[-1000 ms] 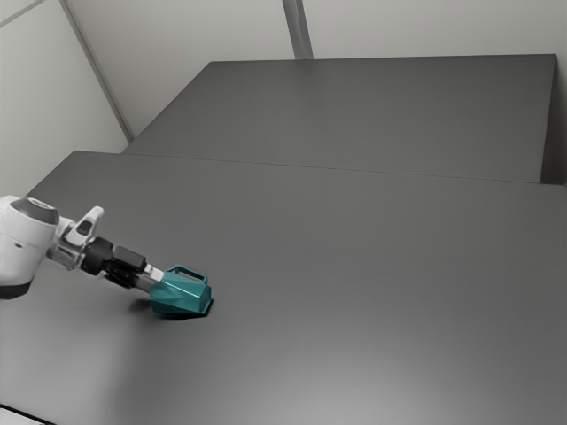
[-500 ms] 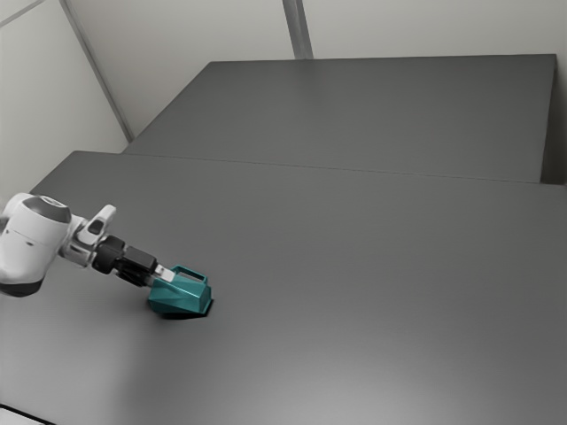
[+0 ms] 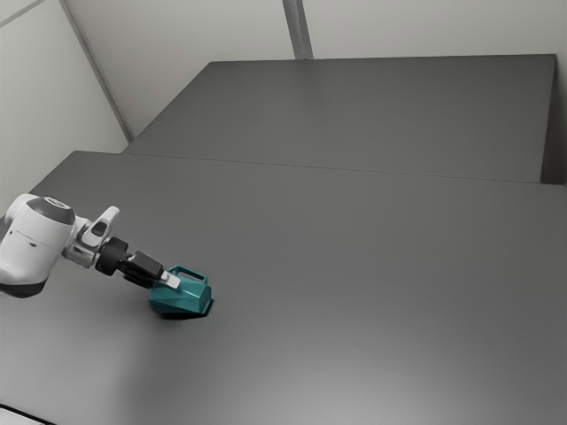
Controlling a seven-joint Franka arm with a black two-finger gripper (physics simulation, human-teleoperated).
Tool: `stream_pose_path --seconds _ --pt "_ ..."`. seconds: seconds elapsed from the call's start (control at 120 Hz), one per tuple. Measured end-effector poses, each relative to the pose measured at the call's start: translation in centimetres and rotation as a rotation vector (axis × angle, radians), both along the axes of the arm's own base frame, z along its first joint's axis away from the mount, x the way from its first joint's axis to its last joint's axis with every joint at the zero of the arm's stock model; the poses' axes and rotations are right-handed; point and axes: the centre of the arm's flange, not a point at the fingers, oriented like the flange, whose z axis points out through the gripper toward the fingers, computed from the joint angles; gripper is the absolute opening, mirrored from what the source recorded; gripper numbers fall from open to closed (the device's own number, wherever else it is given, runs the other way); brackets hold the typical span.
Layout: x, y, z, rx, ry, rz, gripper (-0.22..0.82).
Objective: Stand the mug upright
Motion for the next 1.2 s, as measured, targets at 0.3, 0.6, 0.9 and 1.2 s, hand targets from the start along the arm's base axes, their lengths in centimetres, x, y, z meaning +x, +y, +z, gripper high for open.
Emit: stream_pose_path --seconds 0.3,0.6,0.9,1.2 --pt "0.1 -0.2 0.3 0.005 -0.008 -0.006 -0.01" --pt "0.8 -1.6 1.7 0.020 -0.036 -0.038 -0.12" --pt "1.6 -4.0 5.6 0.047 -0.102 -0.082 -0.16" --pt "1.5 -5.7 9.5 0.226 -0.108 -0.203 -0.15"
